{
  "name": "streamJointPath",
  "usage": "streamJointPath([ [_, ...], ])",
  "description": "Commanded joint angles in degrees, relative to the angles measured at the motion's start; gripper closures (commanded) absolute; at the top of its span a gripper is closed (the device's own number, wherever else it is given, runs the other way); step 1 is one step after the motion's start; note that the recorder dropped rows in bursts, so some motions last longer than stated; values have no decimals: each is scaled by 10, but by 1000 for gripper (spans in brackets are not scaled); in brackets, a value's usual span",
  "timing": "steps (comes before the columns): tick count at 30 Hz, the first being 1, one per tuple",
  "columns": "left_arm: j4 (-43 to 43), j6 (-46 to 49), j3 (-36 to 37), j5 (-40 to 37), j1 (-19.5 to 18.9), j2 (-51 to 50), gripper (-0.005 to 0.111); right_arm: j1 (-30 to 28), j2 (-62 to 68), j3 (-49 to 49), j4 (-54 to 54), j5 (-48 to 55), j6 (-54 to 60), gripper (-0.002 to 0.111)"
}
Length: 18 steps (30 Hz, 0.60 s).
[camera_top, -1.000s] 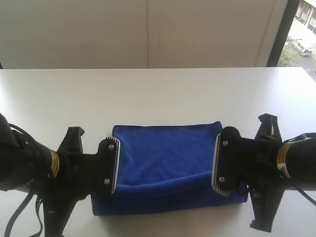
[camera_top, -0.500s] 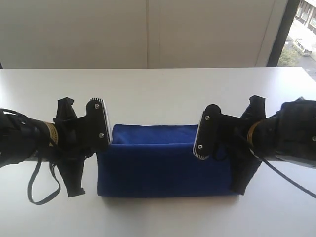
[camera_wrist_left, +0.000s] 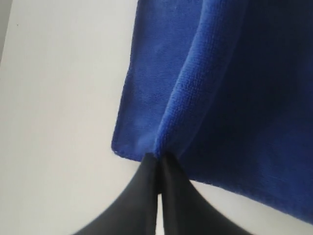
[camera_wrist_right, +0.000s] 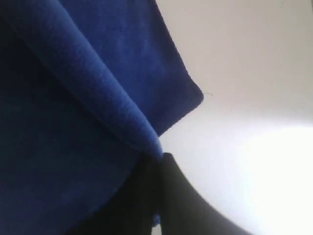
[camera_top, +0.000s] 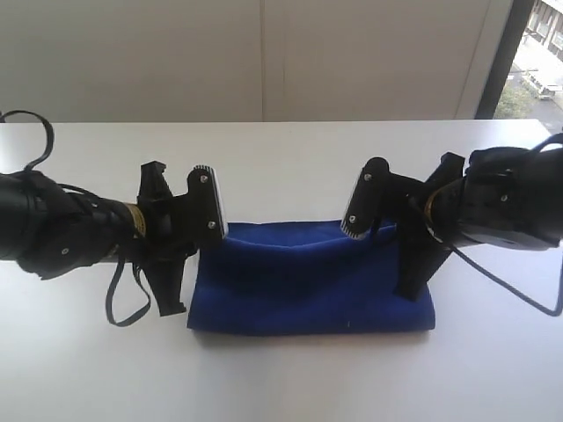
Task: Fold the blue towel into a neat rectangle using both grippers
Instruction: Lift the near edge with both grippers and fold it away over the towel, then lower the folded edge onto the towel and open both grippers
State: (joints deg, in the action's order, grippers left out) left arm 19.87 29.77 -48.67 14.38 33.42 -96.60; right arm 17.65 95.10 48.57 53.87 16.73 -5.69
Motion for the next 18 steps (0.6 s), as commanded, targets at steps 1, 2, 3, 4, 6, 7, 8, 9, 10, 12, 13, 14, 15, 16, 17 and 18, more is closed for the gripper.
streamJointPath([
  [1,-1,6,-36,-9,-3,-28,107,-17,20,23,4,-17,-7,108],
  [2,-1,6,-44,-12,-3,-34,107,-18,24,28,4,-20,-7,108],
  [3,-1,6,-51,-11,-7,-40,107,-20,27,34,4,-20,-7,108],
  [4,-2,6,-54,-10,-8,-45,107,-23,32,37,4,-24,-8,108],
  [6,-6,4,-61,-11,-14,-54,107,-28,42,46,4,-26,-9,108],
  [7,-7,4,-64,-12,-17,-59,107,-29,48,50,4,-27,-9,108],
  [8,-7,4,-65,-12,-20,-61,107,-31,53,55,4,-27,-9,108],
  [9,-7,4,-67,-14,-25,-64,107,-33,57,58,4,-29,-9,108],
  [10,-7,4,-67,-14,-27,-65,107,-35,62,62,4,-31,-12,108],
  [12,-7,4,-67,-2,-34,-67,107,-40,69,68,4,-38,-20,108],
  [13,-7,4,-67,1,-35,-68,107,-43,72,70,4,-45,-21,108],
  [14,-7,4,-67,4,-36,-68,107,-46,77,73,4,-53,-22,108],
  [15,-7,6,-68,10,-39,-68,107,-49,80,75,4,-56,-22,108],
  [16,-7,6,-68,16,-41,-68,107,-52,88,81,4,-58,-23,108],
  [17,-7,6,-68,18,-44,-68,107,-52,92,85,4,-58,-23,108],
  [18,-7,6,-68,24,-48,-68,107,-52,98,89,4,-54,-23,108],
])
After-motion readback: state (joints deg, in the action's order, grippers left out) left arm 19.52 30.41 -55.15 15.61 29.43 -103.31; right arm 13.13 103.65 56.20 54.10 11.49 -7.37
